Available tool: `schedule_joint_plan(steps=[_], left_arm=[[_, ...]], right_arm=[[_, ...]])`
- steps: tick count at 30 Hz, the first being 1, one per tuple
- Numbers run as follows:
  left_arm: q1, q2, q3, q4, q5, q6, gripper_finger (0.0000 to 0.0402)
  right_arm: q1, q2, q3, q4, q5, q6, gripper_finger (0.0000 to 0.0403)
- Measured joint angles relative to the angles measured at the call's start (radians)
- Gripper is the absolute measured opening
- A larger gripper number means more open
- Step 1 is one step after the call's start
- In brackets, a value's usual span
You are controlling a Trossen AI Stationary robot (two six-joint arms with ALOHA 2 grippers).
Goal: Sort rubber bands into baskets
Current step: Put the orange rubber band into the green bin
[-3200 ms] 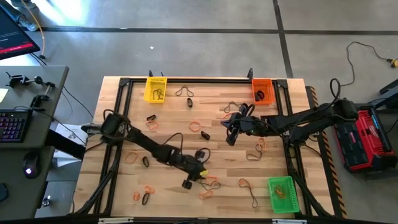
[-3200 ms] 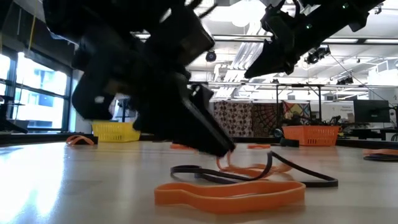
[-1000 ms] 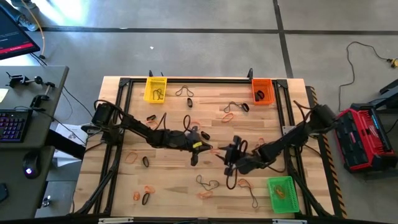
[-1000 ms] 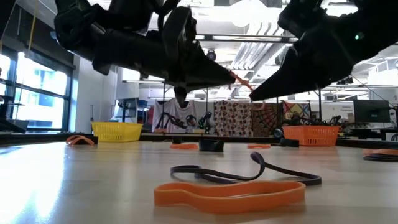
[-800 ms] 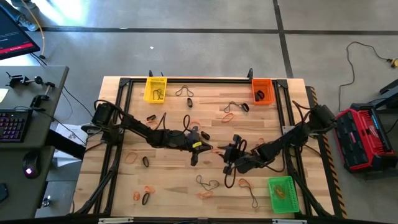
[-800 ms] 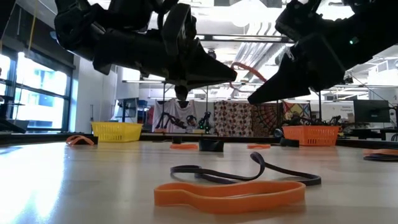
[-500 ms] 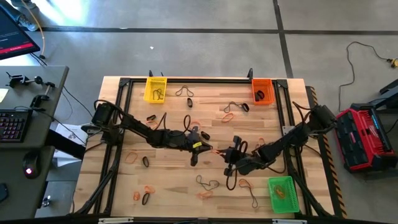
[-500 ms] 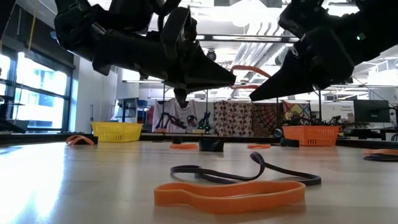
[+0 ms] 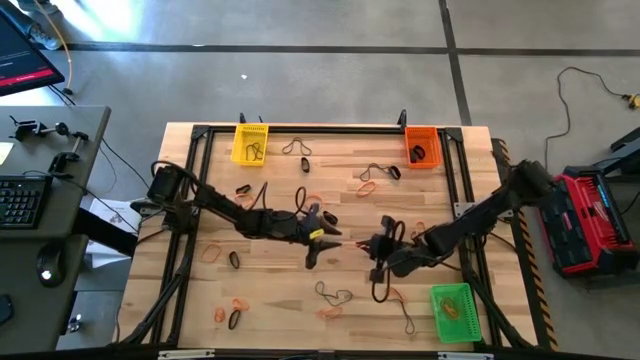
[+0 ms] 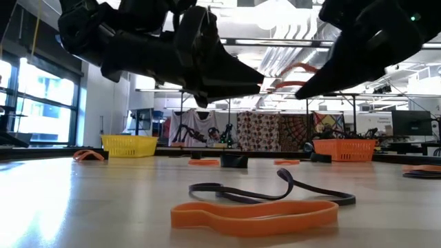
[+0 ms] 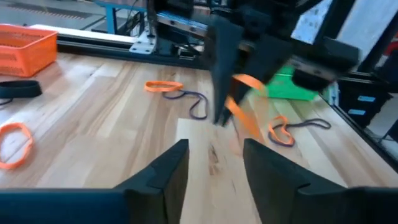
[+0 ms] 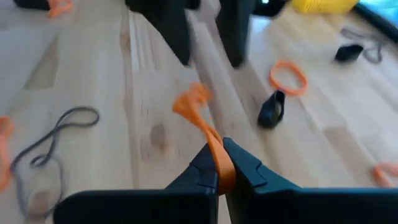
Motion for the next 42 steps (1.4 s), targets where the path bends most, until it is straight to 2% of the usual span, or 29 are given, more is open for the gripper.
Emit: schedule_joint_plan(steps=[8,15,24,28,35,39,42], left_arm=[[-0.023,0.0,0.0,-0.005,-0.002,0.026,0.0159],[-0.016,0.0,0.0,-0.005,-0.01,0.052,0.0158],[-0.023,0.0,0.0,-0.004,-0.01,0.042,0.0158],[-0.023,0.0,0.0,-0.004,-0.008,0.034,0.0158],[-0.02,0.0,0.0,0.0,-0.008,0.032,0.0158],[-0.02,0.0,0.0,0.0,-0.008,0.031,0.0158],[-0.02,0.0,0.0,-0.001,-0.007,0.031,0.0158]], right_arm=[[0.087,-0.12,0.0,-0.216,-0.163,0.17,0.0],[0.183,-0.186,0.001,-0.436,-0.413,0.521,0.0],[0.352,-0.193,0.001,-0.471,-0.644,0.925,0.0],[0.436,-0.193,0.04,-0.523,-0.68,1.1,0.0],[0.552,-0.193,0.196,-0.821,-0.663,1.289,0.0],[0.593,-0.191,0.238,-0.988,-0.661,1.35,0.0],[0.618,-0.189,0.222,-1.004,-0.66,1.353,0.0]])
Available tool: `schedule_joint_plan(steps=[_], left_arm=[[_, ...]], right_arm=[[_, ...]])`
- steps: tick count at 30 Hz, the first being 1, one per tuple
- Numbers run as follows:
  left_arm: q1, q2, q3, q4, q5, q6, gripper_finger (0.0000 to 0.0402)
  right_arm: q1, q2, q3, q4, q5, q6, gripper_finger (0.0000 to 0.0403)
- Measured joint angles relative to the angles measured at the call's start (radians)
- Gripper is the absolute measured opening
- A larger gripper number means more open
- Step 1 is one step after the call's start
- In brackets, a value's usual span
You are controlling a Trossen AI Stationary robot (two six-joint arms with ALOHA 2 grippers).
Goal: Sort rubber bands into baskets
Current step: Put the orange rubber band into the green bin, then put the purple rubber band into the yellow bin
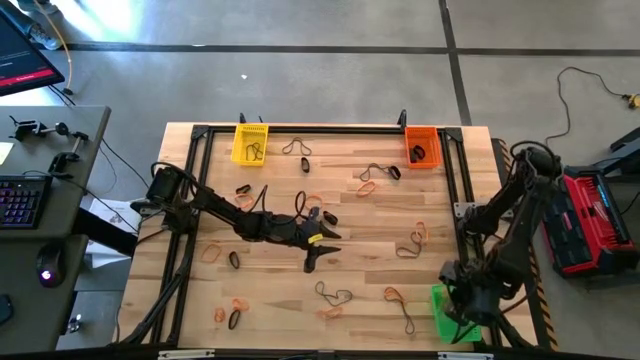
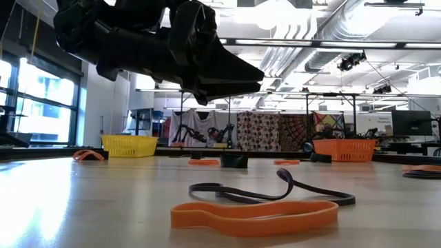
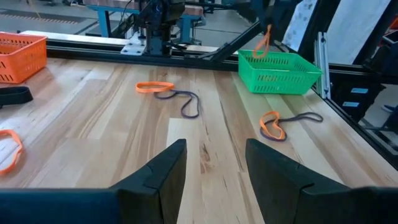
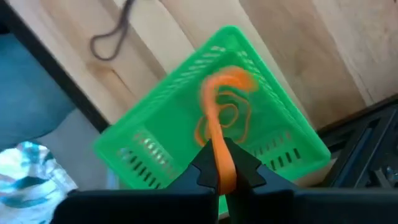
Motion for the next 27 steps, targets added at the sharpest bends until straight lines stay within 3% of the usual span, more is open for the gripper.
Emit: schedule_joint_plan(steps=[17,21,27], left_arm=[[0.007,0.0,0.0,-0.001,0.0,0.0,0.0158],[0.005,0.0,0.0,-0.001,0.0,0.001,0.0158],[0.005,0.0,0.0,-0.002,0.0,0.002,0.0158]], right_arm=[[0.015,0.127,-0.06,0.112,-0.09,0.105,0.0002],[0.015,0.133,-0.06,0.112,-0.094,0.119,0.0027],[0.014,0.132,-0.06,0.112,-0.115,0.128,0.0097]])
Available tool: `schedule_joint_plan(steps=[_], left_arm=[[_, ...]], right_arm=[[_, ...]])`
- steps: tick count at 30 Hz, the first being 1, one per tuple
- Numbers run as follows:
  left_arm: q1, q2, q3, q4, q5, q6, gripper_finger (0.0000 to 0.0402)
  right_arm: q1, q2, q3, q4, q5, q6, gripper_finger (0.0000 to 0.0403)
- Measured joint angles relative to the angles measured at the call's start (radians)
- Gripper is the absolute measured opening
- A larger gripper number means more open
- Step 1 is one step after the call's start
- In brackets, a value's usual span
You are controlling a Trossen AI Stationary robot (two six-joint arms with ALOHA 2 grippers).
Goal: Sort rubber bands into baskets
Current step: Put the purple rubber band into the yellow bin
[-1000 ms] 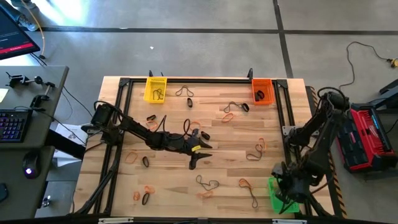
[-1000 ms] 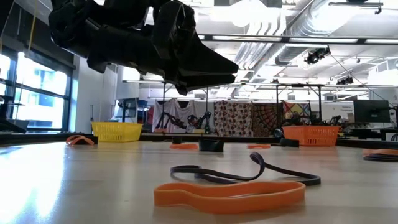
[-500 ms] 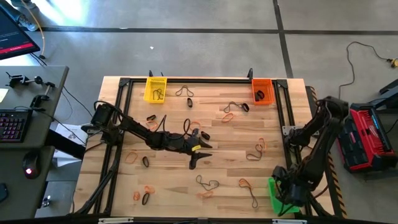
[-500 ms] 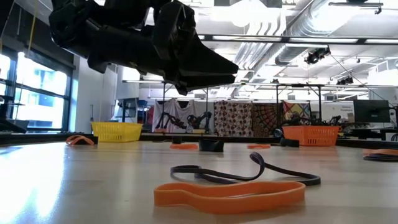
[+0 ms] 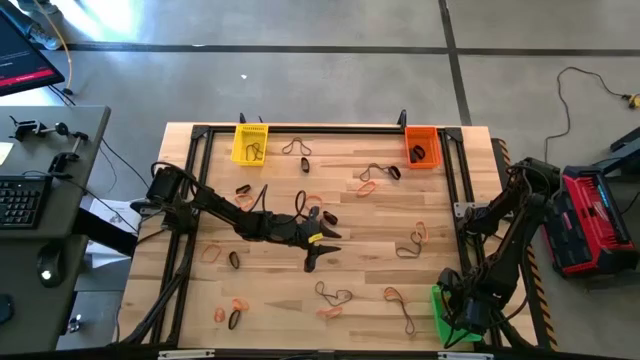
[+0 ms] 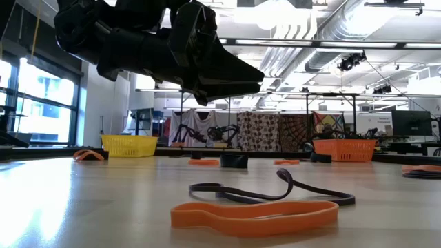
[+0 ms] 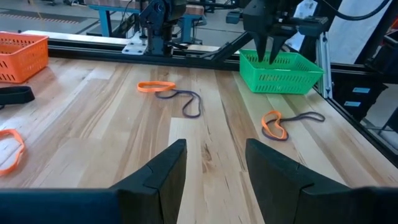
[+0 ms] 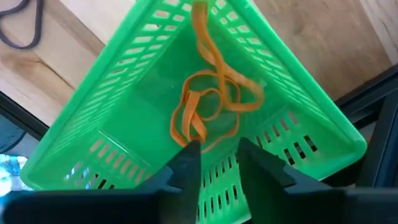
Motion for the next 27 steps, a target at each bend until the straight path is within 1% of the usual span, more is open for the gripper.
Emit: schedule_joint_plan(steps=[3,7,11,15,18,20,24,27], left_arm=[[0.002,0.0,0.0,0.0,0.0,0.002,0.0158],[0.002,0.0,0.0,0.0,0.0,0.002,0.0158],[-0.004,0.0,0.0,0.0,-0.001,0.026,0.0158],[-0.008,0.0,0.0,-0.002,0.0,0.051,0.0158],[-0.007,-0.001,0.0,-0.005,0.0,0.059,0.0158],[-0.007,-0.016,0.0,-0.02,0.004,0.06,0.0158],[-0.007,-0.076,0.0,-0.077,0.008,0.081,0.0158],[-0.007,-0.138,0.0,-0.159,0.004,0.105,0.0158]], right_arm=[[-0.002,0.0,0.001,0.0,-0.022,0.0,0.0118],[-0.002,-0.001,0.025,-0.003,-0.038,0.0,0.0122],[-0.002,-0.001,0.067,-0.027,-0.015,0.0,0.0105],[-0.002,-0.001,0.119,-0.086,0.048,-0.001,0.0064],[-0.002,-0.001,0.163,-0.141,0.107,-0.023,0.0023],[-0.002,-0.001,0.191,-0.181,0.165,-0.054,0.0006],[-0.02,-0.001,0.226,-0.242,0.322,-0.123,0.0015],[-0.048,-0.001,0.226,-0.272,0.439,-0.186,0.0018]])
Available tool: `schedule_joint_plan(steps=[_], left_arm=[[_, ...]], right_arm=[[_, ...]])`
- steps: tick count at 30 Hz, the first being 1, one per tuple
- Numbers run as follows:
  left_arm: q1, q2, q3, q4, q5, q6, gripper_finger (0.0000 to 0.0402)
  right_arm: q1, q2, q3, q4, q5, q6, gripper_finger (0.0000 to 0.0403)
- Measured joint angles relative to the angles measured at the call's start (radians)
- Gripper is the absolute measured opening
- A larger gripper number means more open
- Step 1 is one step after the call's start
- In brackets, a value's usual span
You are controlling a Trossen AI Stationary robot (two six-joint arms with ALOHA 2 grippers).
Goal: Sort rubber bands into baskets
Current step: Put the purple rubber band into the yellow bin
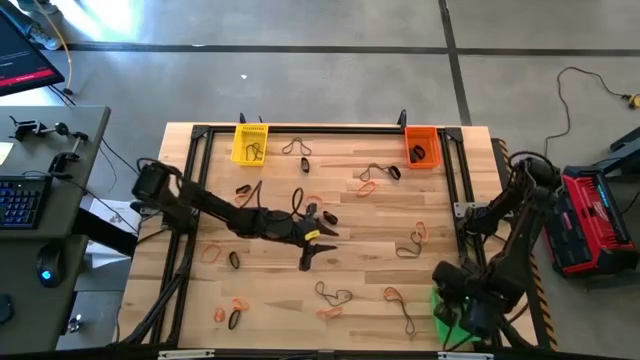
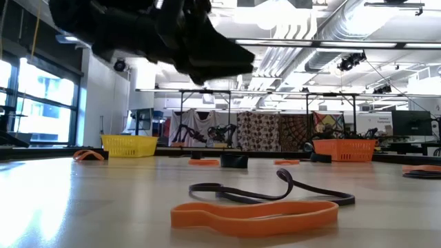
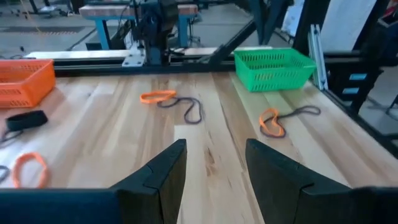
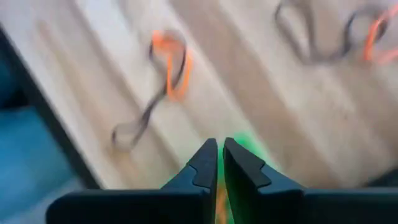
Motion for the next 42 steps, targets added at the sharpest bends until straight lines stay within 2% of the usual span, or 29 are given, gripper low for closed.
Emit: schedule_joint_plan(steps=[3,8,12,17,21,25,28,34,42], left_arm=[[0.0,-0.062,0.001,-0.082,-0.015,0.001,0.0158],[0.0,-0.137,-0.001,-0.224,-0.022,0.001,0.0158],[0.0,-0.169,-0.001,-0.304,-0.023,-0.011,0.0158],[0.0,-0.173,-0.001,-0.306,-0.016,-0.028,0.0158],[0.004,-0.173,-0.044,-0.223,-0.016,-0.028,0.015],[0.023,-0.173,-0.139,-0.057,-0.015,-0.063,0.0125],[0.036,-0.173,-0.207,0.057,-0.017,-0.097,0.0104],[0.052,-0.173,-0.255,0.123,-0.018,-0.115,0.0068],[0.061,-0.173,-0.255,0.124,-0.026,-0.114,0.0033]], right_arm=[[-0.046,0.0,-0.019,-0.035,0.07,-0.03,0.0018],[-0.163,0.0,-0.058,0.005,0.091,-0.209,0.0005],[-0.28,0.0,-0.106,0.113,0.119,-0.422,0.0003],[-0.442,0.0,-0.194,0.321,0.11,-0.711,0.0001],[-0.579,0.0,-0.296,0.573,0.071,-0.92,0.0],[-0.725,0.0,-0.405,0.862,0.025,-1.104,0.0],[-0.837,0.0,-0.454,1.012,0.024,-1.208,0.0],[-1.053,0.0,-0.44,1.092,0.025,-1.281,0.0],[-1.247,0.0,-0.404,1.099,-0.016,-1.336,0.0]])
